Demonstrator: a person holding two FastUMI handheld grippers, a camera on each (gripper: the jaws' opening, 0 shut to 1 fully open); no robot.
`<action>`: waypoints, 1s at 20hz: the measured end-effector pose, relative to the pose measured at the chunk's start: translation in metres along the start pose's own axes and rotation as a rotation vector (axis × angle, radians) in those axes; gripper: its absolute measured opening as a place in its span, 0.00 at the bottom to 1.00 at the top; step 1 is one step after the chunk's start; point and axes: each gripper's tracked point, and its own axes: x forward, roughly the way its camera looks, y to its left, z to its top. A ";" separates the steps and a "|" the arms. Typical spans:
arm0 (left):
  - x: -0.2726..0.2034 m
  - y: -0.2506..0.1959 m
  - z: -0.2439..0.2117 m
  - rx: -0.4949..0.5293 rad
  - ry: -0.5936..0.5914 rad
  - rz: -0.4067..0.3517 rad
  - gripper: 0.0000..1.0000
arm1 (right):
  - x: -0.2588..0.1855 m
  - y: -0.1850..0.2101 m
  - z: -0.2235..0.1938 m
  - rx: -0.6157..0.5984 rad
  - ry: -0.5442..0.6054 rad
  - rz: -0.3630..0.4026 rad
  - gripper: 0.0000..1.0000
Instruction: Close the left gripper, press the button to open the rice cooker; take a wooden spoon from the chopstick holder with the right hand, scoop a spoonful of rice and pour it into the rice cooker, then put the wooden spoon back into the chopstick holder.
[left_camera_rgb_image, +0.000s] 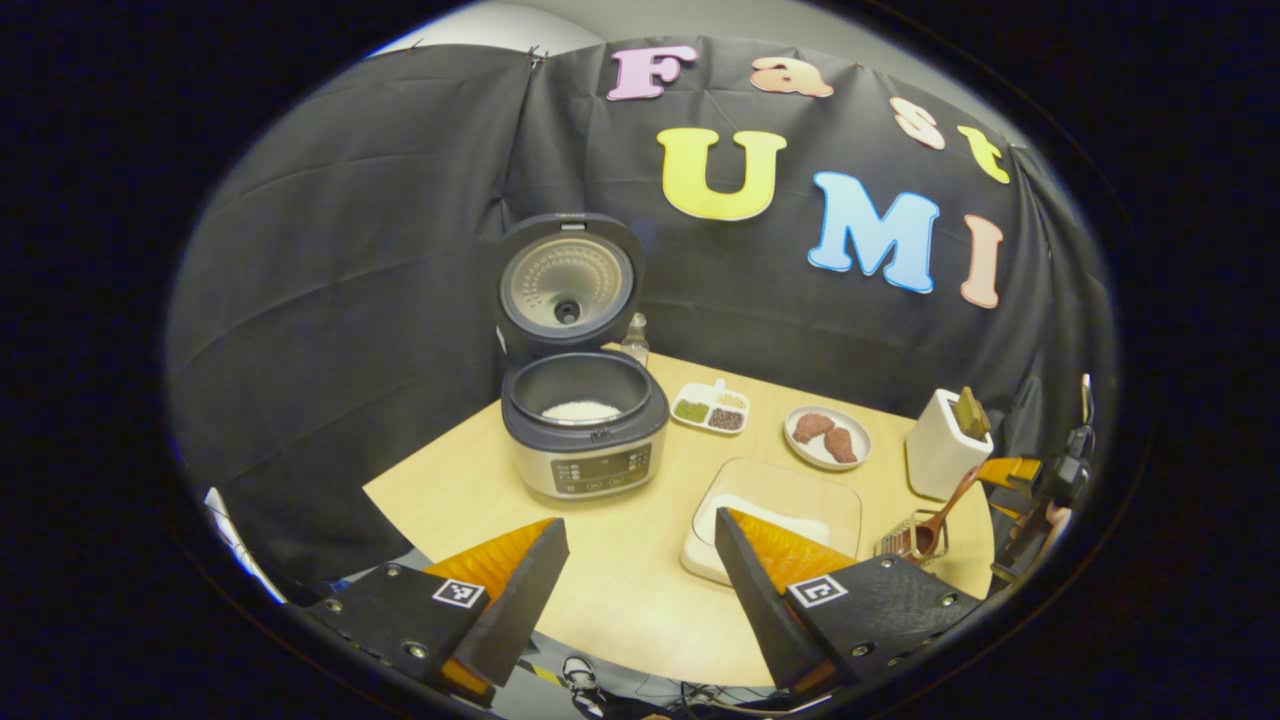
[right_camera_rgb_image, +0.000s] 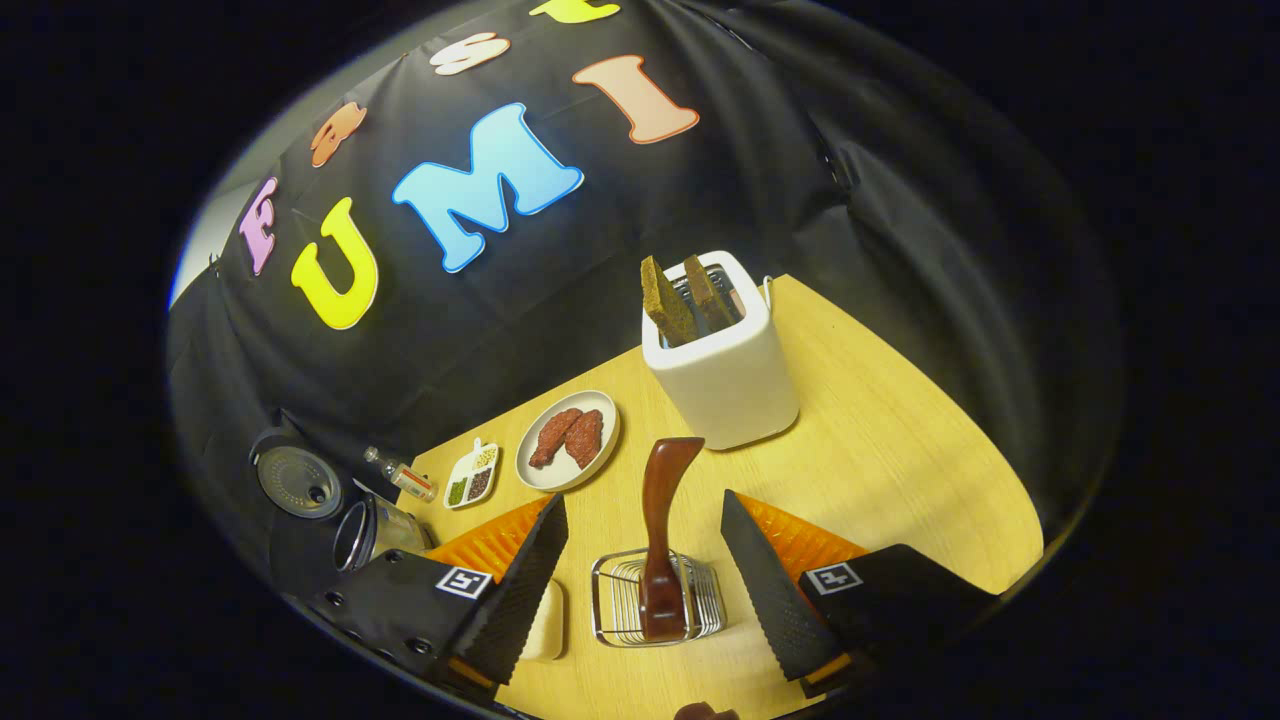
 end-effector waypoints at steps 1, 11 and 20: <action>0.006 0.006 0.009 0.000 -0.011 0.005 0.92 | -0.005 -0.004 0.000 -0.018 -0.016 -0.014 0.98; 0.074 0.085 0.156 -0.009 -0.190 0.021 0.94 | -0.058 0.002 -0.006 -0.279 -0.150 -0.158 0.98; 0.170 0.129 0.324 -0.040 -0.360 -0.083 0.92 | -0.085 0.079 -0.029 -0.350 -0.226 -0.208 0.98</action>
